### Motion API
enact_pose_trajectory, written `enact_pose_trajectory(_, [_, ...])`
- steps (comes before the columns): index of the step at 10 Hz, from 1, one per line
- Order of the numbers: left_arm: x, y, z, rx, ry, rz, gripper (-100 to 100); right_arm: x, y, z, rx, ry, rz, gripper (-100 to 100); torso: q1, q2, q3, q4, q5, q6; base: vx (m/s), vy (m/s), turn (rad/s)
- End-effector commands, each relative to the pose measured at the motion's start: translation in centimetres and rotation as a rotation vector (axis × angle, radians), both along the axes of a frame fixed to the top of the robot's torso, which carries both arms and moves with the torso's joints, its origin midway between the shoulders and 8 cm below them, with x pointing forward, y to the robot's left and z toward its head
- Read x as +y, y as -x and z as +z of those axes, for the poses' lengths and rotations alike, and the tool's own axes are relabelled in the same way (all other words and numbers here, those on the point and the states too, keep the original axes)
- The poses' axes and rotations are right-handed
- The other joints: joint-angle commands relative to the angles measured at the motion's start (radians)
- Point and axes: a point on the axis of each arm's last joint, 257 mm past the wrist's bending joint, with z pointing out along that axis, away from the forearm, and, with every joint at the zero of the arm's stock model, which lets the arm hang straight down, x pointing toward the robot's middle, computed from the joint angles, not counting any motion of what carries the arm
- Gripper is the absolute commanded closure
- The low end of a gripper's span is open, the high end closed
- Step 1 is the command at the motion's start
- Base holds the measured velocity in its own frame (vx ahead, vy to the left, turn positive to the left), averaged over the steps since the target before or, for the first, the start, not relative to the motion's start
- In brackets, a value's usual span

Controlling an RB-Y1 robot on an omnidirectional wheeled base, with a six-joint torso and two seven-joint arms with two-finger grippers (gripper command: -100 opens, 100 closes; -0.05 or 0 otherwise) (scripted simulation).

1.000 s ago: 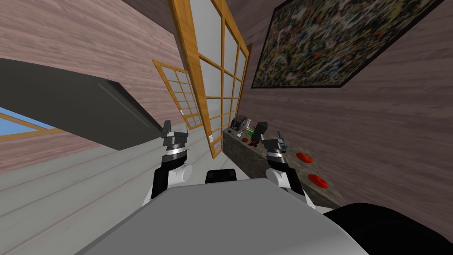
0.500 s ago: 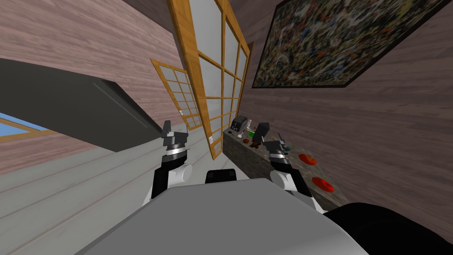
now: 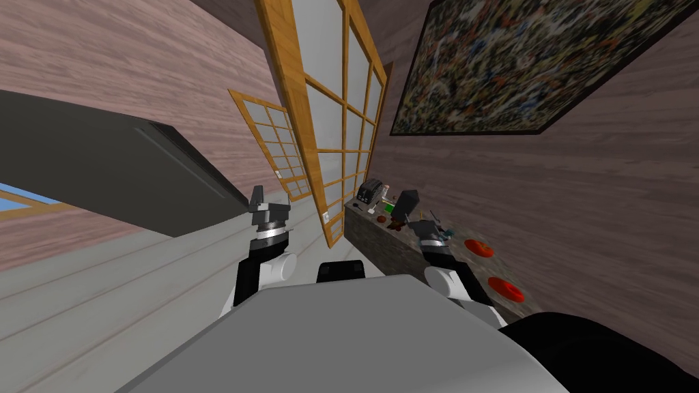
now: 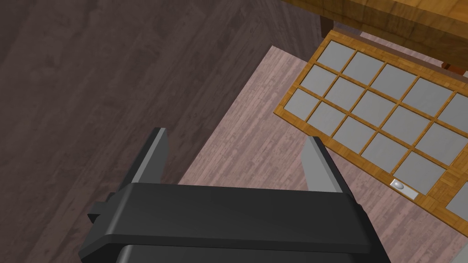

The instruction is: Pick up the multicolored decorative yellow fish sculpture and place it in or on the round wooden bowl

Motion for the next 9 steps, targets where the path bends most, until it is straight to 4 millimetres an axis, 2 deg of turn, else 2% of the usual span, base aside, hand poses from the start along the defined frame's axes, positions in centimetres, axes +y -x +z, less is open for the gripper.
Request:
enact_pose_trajectory(1, [0.0, 0.0, 0.0, 0.0, 0.0, 0.0, 0, -0.7, 0.1, -0.7, 0.01, -0.07, 0.01, -100, 0.0, 0.0, 0.0, 0.0, 0.0, 0.0, 0.038, 0.031, -0.018])
enact_pose_trajectory(2, [0.0, 0.0, 0.0, 0.0, 0.0, 0.0, 0, -1.8, 0.3, -1.9, 0.05, -0.115, 0.01, -100, 0.0, 0.0, 0.0, 0.0, 0.0, 0.0, 0.048, 0.036, -0.021])
enact_pose_trajectory(4, [0.0, 0.0, 0.0, 0.0, 0.0, 0.0, 0, -1.9, 0.3, -2.0, 0.039, -0.166, 0.019, -100, 0.0, 0.0, 0.0, 0.0, 0.0, 0.0, 0.027, 0.018, -0.007])
enact_pose_trajectory(5, [0.0, 0.0, 0.0, 0.0, 0.0, 0.0, 0, -3.1, 0.6, -3.3, 0.075, -0.227, 0.017, -100, -0.001, 0.002, 0.001, 0.0, 0.0, 0.0, 0.033, 0.022, -0.021])
enact_pose_trajectory(6, [0.0, 0.0, 0.0, 0.0, 0.0, 0.0, 0, -3.1, 0.6, -3.3, 0.068, -0.255, 0.021, -100, 0.0, 0.001, 0.001, 0.0, 0.0, 0.0, 0.034, 0.022, -0.017])
enact_pose_trajectory(7, [0.0, 0.0, 0.0, 0.0, 0.0, 0.0, 0, -4.3, 1.0, -4.6, 0.107, -0.3, 0.014, -100, 0.0, 0.001, 0.001, 0.0, 0.0, 0.0, 0.049, 0.03, -0.026])
enact_pose_trajectory(9, [0.0, 0.0, 0.0, 0.0, 0.0, 0.0, 0, -4.3, 1.0, -4.6, 0.096, -0.347, 0.021, -100, 0.0, 0.0, 0.0, 0.0, 0.0, 0.0, 0.03, 0.025, -0.006])
